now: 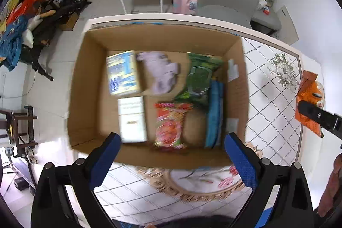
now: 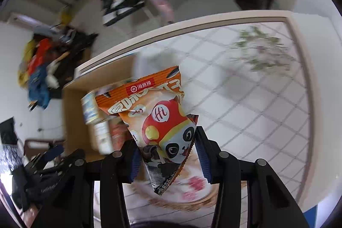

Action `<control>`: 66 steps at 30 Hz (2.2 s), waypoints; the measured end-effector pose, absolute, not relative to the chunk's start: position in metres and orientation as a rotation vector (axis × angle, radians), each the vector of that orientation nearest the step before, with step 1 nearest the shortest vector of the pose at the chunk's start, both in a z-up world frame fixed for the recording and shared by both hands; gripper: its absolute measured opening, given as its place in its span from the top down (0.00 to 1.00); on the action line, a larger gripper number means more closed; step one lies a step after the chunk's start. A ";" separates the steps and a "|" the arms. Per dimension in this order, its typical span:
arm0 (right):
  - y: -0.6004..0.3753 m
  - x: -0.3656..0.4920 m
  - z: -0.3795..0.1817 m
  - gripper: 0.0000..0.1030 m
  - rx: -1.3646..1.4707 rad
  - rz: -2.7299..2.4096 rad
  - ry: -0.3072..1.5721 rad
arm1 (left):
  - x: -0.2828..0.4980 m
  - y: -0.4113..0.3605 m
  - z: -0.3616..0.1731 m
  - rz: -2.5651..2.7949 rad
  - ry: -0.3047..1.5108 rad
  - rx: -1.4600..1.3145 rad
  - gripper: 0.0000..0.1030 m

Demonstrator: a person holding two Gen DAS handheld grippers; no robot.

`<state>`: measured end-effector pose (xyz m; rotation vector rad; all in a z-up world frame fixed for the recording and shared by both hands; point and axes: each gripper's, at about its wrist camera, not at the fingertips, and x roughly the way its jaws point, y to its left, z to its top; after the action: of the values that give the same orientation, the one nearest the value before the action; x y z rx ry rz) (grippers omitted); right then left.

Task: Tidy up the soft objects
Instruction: 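Grasp the orange panda snack bag with the right tool, then lower the panda bag into the box and open the right tool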

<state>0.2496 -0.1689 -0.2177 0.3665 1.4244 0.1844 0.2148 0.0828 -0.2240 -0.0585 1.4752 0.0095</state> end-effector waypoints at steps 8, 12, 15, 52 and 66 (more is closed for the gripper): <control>-0.051 0.231 -0.228 0.53 0.297 0.346 1.495 | 0.192 0.168 -0.218 0.093 1.460 -0.110 0.03; -0.004 0.226 -0.252 0.53 0.266 0.386 1.542 | 0.190 0.195 -0.232 0.124 1.469 -0.121 0.03; 0.022 0.227 -0.273 0.53 0.252 0.409 1.580 | 0.191 0.210 -0.245 0.133 1.486 -0.111 0.03; 0.147 0.256 -0.352 0.32 0.082 0.426 1.654 | 0.207 0.289 -0.295 0.006 1.518 -0.093 0.03; 0.034 0.224 -0.294 0.09 0.025 0.096 1.500 | 0.195 0.208 -0.258 -0.036 1.439 -0.063 0.03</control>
<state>0.2240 0.0339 -0.2944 0.0250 1.5004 0.0956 0.1954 0.2080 -0.2585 -0.0626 1.4394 -0.0360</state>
